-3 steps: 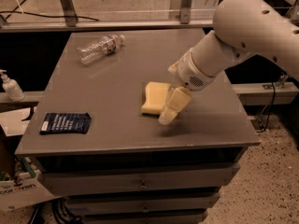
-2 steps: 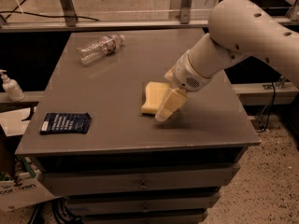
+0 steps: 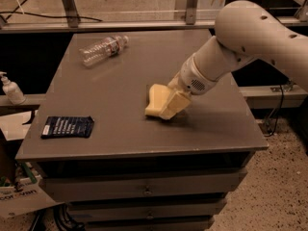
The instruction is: Move sponge near water bottle
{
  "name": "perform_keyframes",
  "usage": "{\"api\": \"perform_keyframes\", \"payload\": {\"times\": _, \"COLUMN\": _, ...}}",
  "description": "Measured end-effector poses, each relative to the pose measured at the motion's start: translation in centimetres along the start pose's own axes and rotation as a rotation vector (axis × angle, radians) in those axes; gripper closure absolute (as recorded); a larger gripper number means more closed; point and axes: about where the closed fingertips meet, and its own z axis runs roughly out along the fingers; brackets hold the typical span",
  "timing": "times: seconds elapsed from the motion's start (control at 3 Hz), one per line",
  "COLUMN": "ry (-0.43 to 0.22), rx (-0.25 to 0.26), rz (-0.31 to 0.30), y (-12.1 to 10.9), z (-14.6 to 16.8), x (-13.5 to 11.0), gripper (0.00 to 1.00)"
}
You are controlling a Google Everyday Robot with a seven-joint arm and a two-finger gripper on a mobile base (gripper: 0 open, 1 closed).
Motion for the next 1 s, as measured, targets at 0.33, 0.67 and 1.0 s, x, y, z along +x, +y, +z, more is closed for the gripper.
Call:
{"api": "perform_keyframes", "payload": {"times": 0.33, "ry": -0.059, "rx": 0.041, "rz": 0.013, "y": -1.5, "z": -3.5, "x": -1.9, "gripper": 0.88}}
{"api": "perform_keyframes", "payload": {"times": 0.67, "ry": -0.132, "rx": 0.114, "rz": -0.023, "y": -3.7, "z": -8.6, "x": -6.3, "gripper": 1.00}}
{"api": "perform_keyframes", "payload": {"times": 1.0, "ry": -0.132, "rx": 0.114, "rz": -0.023, "y": -3.7, "z": -8.6, "x": -6.3, "gripper": 1.00}}
